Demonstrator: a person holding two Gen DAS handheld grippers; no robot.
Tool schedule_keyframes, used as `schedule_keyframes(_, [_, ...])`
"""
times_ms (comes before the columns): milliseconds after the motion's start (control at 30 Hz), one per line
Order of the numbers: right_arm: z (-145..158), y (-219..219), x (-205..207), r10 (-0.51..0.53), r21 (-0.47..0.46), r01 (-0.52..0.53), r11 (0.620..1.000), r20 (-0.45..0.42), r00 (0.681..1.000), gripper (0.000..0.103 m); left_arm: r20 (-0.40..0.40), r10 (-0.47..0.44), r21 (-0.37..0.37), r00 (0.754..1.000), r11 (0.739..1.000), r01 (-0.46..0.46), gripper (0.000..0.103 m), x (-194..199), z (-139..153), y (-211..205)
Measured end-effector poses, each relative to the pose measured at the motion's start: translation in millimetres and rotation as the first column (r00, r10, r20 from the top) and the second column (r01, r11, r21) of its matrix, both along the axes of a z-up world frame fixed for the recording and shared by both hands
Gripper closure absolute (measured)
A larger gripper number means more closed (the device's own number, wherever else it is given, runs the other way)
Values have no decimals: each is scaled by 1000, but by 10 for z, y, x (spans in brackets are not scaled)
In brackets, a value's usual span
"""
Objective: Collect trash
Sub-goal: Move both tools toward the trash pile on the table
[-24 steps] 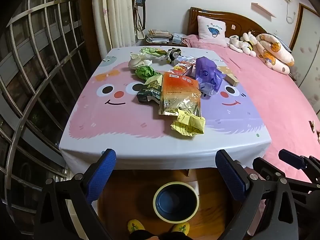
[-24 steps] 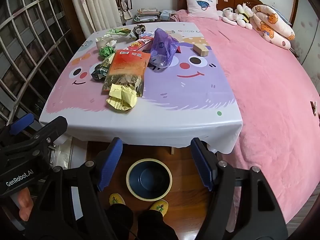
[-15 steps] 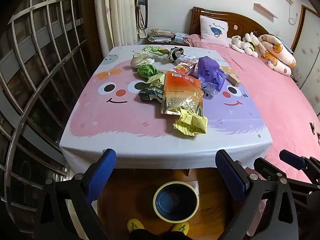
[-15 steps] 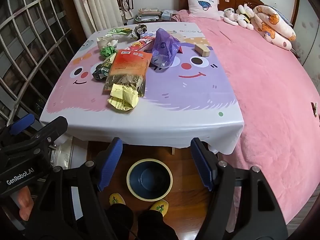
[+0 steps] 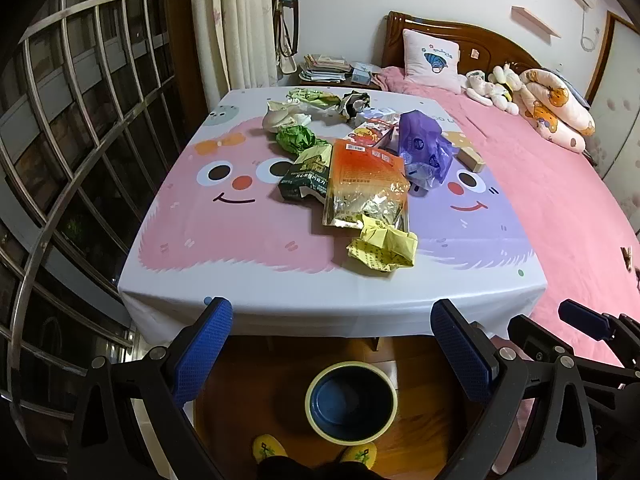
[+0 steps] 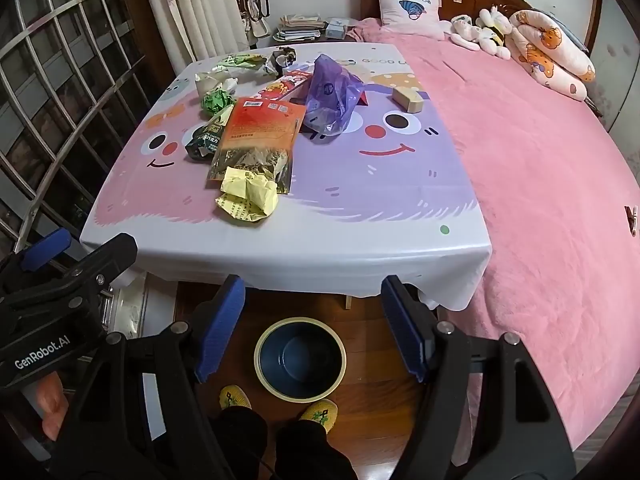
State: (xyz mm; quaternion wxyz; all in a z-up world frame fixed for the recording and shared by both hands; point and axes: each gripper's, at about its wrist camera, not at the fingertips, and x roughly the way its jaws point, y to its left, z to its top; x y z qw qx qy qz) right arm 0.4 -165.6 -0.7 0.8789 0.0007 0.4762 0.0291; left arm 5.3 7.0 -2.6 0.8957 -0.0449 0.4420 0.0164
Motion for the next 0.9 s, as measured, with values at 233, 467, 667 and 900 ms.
schedule_keyframes(233, [-9, 0, 22, 3, 1, -3, 1000, 0, 1000, 34, 2, 18, -5, 1000, 1000, -18, 2, 33, -28, 12])
schedule_keyframes(467, [-17, 5, 41, 3, 3, -3, 1000, -1, 1000, 34, 7, 30, -5, 1000, 1000, -30, 2, 37, -32, 30])
schedule_keyframes(667, [-1, 11, 50, 6, 3, -6, 1000, -2, 1000, 34, 9, 32, -6, 999, 999, -32, 2, 51, -19, 52])
schedule_keyframes(900, [-34, 55, 103, 29, 11, -29, 1000, -2, 1000, 34, 13, 47, -8, 999, 999, -47, 2, 92, 3, 99])
